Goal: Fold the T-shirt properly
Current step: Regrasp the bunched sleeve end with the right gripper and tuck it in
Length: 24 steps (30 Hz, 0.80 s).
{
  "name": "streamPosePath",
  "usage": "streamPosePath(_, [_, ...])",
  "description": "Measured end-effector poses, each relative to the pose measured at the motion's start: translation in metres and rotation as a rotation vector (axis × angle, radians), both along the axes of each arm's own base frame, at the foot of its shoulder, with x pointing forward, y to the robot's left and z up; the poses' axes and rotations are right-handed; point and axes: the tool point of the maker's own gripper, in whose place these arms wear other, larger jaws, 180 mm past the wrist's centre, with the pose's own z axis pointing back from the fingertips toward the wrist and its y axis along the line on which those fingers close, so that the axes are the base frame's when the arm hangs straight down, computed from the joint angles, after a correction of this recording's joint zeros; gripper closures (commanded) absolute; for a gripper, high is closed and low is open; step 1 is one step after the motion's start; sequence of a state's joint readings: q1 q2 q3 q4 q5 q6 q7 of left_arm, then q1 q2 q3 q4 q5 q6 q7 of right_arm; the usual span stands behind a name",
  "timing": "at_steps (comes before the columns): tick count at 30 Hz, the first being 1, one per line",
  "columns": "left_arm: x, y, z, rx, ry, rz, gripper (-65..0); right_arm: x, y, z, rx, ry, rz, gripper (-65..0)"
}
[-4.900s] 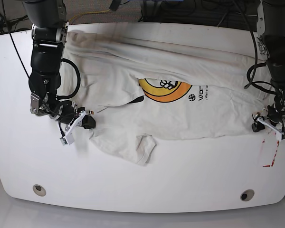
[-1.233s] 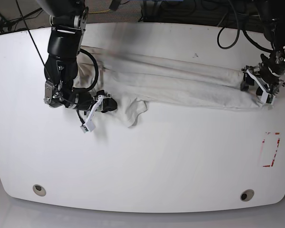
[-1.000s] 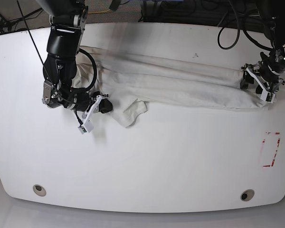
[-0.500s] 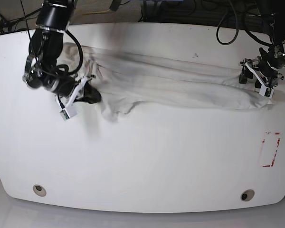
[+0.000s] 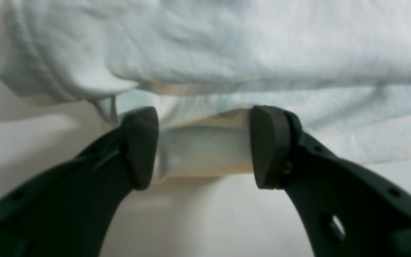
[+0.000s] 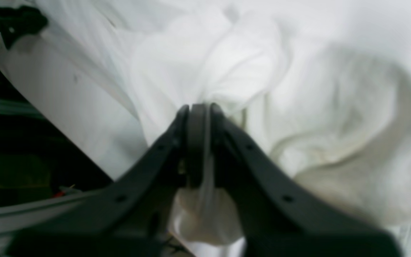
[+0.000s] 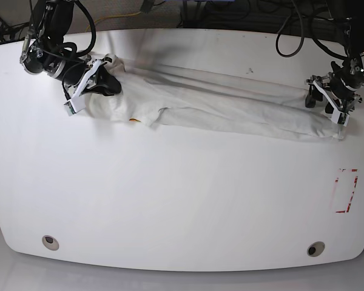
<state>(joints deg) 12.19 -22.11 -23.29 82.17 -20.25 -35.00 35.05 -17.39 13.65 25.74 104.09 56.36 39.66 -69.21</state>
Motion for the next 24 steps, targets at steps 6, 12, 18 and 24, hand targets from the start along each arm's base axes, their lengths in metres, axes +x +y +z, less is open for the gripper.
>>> streamPosePath(6, [0.0,0.0,0.0,0.001,0.001,0.0,-37.2,-0.006,-0.002,-0.008,0.005,0.02,-0.017,-36.1])
streamPosePath(12, [0.012,0.009,0.038,0.041,-0.107,0.024,-37.2,-0.012,-0.033,-0.022,-0.112,0.058,-0.068,-38.8])
streamPosePath(18, [0.021,0.014,0.089,0.056,-0.283,0.093,-37.2,-0.011,-0.046,0.017,-0.199,-0.062,-0.092,-38.7])
streamPosePath(24, [0.026,0.003,0.102,0.05,-0.334,0.097,-37.2,-0.008,-0.023,0.029,-0.105,-0.107,-0.085,-38.7])
